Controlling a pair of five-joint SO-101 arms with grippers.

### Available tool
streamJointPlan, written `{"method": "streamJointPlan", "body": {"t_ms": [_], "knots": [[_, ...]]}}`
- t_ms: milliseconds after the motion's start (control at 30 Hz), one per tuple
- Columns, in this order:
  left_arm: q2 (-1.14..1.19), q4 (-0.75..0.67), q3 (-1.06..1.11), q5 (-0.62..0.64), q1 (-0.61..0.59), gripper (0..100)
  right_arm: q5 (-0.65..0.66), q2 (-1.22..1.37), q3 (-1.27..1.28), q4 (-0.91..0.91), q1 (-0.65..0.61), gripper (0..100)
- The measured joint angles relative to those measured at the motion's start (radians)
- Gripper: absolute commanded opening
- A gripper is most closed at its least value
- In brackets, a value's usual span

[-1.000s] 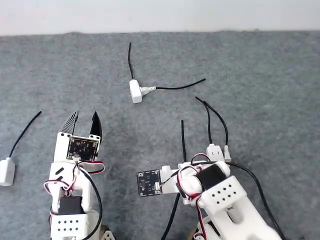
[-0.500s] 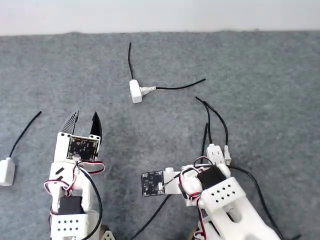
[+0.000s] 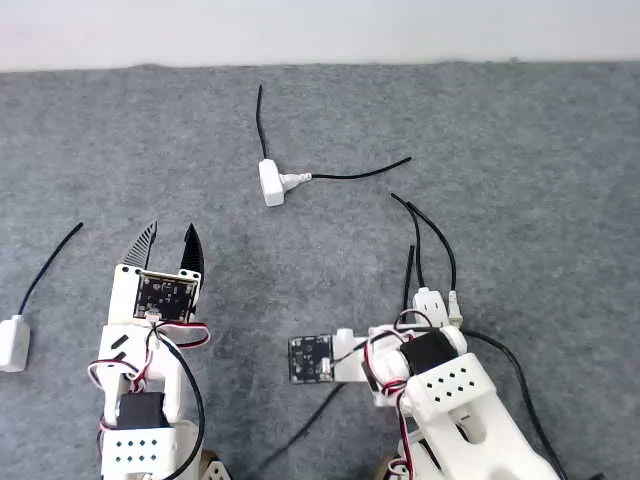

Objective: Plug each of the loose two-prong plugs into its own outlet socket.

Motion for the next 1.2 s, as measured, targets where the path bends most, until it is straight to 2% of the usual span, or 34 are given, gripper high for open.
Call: {"method": "streamJointPlan", "body": {"t_ms": [167,267,500,567,733,1100,1200], "knots": [[0.0,0.0,0.0,0.0,0.0,16,-0.035,0.0,0.0,-0.086,0.0,0.9],[0.0,0.0,0.0,0.0,0.0,16,-0.038,0.0,0.043,-0.196,0.0,0.9],[0.0,0.0,0.0,0.0,0.0,16,-0.164,0.0,0.35,-0.712,0.0,0.9],[0.0,0.0,0.0,0.0,0.0,16,-0.175,0.0,0.384,-0.812,0.009,0.9],[0.002,0.0,0.0,0.0,0.0,16,-0.17,0.0,0.4,-0.876,0.069,0.9],[0.003,0.0,0.0,-0.002,0.02,16,-0.173,0.002,0.405,-0.916,0.086,0.9],[0.003,0.0,0.0,-0.002,0.015,16,-0.247,0.002,0.422,-0.984,0.091,0.9]]}}
